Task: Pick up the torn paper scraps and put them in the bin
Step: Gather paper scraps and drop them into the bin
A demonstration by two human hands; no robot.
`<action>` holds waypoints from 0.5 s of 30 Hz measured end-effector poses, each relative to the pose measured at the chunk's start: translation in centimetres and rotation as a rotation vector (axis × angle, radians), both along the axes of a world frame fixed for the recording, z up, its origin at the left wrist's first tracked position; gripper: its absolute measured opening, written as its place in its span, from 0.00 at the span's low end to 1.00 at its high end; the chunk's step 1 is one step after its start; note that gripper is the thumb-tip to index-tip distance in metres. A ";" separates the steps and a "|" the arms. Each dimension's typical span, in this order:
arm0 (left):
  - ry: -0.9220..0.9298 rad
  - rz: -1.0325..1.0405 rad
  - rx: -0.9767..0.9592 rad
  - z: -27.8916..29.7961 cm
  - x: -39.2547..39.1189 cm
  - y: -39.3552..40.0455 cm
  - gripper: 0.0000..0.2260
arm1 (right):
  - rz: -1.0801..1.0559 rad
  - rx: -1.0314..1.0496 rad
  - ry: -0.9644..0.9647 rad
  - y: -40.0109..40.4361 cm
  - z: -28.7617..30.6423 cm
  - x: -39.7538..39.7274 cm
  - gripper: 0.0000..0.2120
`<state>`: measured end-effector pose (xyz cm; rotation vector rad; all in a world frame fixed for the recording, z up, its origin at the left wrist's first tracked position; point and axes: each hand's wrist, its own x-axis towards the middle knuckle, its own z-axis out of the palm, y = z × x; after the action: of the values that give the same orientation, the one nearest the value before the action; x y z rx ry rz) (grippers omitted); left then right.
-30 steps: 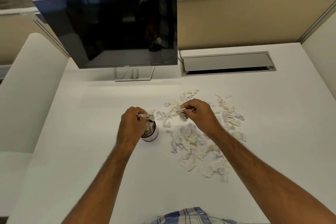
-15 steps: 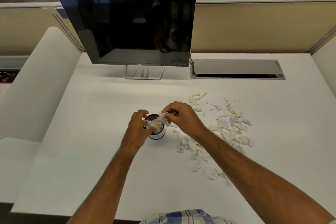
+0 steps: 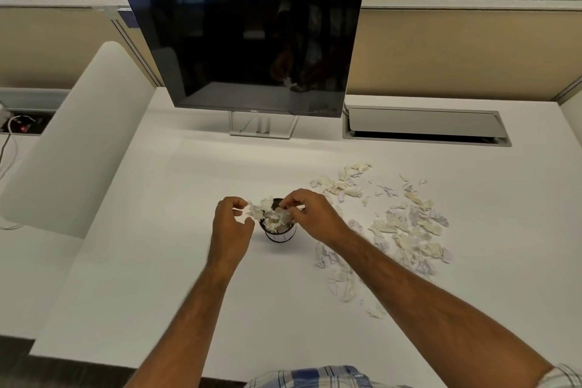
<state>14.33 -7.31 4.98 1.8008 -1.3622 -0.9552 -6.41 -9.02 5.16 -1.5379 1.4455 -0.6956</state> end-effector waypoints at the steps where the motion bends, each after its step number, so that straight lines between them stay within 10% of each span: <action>1: 0.004 0.016 0.009 -0.4 0.0 -0.1 0.14 | -0.016 -0.003 -0.003 0.0 -0.1 -0.3 0.10; 8: 0.212 0.015 0.248 -1.5 -0.7 -0.3 0.16 | -0.100 -0.015 -0.077 0.4 -0.4 -2.0 0.11; 15: -0.015 -0.017 0.077 -1.0 -0.9 -0.4 0.05 | -0.142 -0.011 -0.084 1.5 -0.8 -3.7 0.09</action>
<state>13.44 -7.76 3.95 1.8599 -1.3692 -1.0180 -10.15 -7.56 4.37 -1.4073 1.5003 -0.8435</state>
